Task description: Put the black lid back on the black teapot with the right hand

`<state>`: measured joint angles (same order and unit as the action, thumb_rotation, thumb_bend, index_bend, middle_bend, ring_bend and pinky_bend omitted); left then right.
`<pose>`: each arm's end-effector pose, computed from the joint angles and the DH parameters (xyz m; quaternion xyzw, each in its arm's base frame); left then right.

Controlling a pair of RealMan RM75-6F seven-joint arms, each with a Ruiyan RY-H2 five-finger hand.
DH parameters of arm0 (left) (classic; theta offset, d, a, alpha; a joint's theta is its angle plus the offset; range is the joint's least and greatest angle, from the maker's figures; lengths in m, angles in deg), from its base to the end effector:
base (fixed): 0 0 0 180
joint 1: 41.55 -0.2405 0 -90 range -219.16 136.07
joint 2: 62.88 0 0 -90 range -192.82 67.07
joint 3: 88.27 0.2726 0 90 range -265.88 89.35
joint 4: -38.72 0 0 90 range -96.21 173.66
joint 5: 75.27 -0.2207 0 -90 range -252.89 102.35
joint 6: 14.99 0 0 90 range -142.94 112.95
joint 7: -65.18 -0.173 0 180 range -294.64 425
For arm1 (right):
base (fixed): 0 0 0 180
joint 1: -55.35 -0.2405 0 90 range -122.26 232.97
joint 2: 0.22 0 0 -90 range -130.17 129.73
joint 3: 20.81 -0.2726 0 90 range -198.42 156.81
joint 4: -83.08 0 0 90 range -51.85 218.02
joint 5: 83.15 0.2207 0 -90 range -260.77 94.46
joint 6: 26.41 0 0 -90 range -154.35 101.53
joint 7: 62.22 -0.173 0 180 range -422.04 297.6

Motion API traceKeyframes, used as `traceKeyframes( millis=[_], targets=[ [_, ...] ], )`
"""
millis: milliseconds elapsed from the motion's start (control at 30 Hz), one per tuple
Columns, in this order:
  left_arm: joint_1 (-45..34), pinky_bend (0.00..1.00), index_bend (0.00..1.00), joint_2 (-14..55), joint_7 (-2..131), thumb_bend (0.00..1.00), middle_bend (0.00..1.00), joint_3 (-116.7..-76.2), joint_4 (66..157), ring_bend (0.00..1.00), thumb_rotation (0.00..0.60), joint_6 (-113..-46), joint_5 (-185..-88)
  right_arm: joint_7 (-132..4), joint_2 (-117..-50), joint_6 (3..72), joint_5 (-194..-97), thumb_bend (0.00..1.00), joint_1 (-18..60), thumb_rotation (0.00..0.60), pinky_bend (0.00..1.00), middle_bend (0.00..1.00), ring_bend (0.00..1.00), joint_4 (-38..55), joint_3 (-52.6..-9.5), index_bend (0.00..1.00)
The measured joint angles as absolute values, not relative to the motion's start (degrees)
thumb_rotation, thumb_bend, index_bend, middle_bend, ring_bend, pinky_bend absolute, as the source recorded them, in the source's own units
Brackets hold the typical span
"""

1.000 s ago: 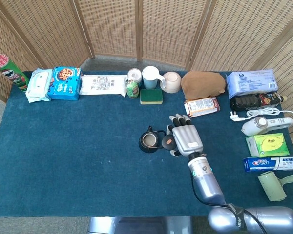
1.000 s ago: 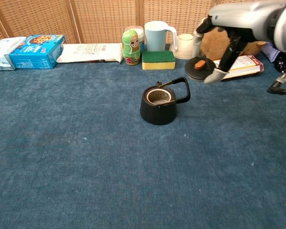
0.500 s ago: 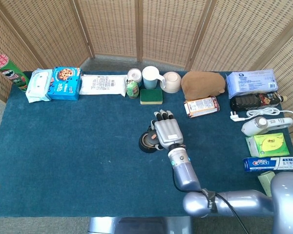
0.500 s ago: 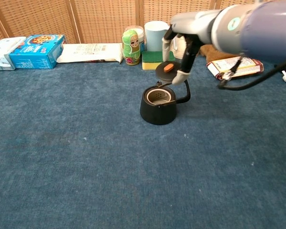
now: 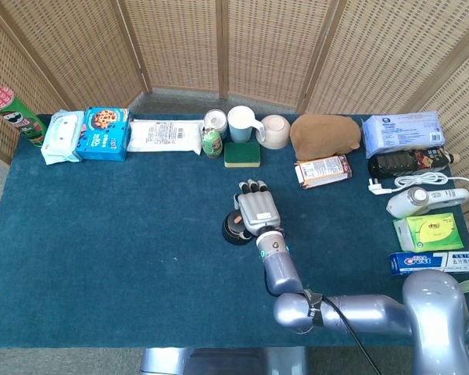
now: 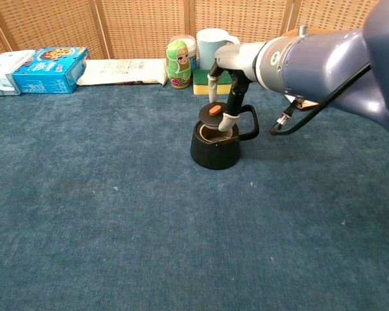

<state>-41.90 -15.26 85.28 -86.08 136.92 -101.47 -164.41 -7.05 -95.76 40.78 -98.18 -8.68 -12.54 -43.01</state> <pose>-0.3388 0.1617 0.2296 -0.5592 -0.4718 -0.3972 0.5541 -0.0254 -0.3996 -0.0602 0.7257 -0.4327 0.2763 0.4579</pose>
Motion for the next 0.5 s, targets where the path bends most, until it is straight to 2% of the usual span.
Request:
traceKeyframes(
  millis=[500],
  targets=[
    [-41.76, 0.06, 0.00, -15.25, 84.82, 0.13, 0.00, -86.10, 137.26, 0.00, 0.600, -100.93, -164.09, -8.63, -96.57, 39.24, -96.89, 0.24, -9.81, 0.600, 0.00, 0.13, 0.08, -9.92, -41.48, 0.43]
  ],
)
